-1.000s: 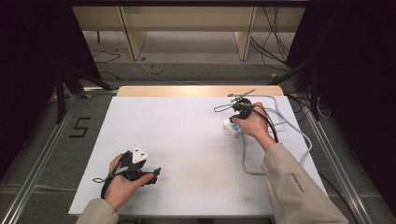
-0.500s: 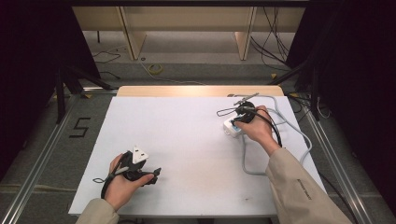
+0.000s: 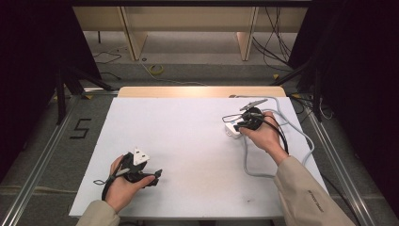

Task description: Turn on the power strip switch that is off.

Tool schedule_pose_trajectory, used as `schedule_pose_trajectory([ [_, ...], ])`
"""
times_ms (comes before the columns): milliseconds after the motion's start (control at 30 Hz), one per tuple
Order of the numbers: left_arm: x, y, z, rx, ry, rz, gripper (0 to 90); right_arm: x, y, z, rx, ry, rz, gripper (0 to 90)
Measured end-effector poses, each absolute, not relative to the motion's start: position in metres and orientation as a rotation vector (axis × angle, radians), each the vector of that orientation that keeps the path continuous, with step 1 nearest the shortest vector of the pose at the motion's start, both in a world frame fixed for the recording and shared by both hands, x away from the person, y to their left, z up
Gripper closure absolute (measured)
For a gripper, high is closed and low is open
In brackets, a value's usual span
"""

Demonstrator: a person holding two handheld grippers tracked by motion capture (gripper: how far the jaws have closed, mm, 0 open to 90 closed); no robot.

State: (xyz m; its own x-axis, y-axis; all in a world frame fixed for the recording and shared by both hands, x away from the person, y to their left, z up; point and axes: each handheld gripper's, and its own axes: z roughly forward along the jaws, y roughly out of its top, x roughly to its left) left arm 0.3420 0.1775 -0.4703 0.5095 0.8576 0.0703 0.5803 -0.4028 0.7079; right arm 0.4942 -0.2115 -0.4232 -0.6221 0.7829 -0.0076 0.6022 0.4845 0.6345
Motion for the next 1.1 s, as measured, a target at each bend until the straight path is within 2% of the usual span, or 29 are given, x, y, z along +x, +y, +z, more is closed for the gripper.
schedule_pose_trajectory([
  [1100, 0.342, 0.174, -0.474, 2.14, 1.166, 0.566, 16.5, 0.409, -0.242, -0.442, 1.054, 2.421, 1.148, 54.1],
])
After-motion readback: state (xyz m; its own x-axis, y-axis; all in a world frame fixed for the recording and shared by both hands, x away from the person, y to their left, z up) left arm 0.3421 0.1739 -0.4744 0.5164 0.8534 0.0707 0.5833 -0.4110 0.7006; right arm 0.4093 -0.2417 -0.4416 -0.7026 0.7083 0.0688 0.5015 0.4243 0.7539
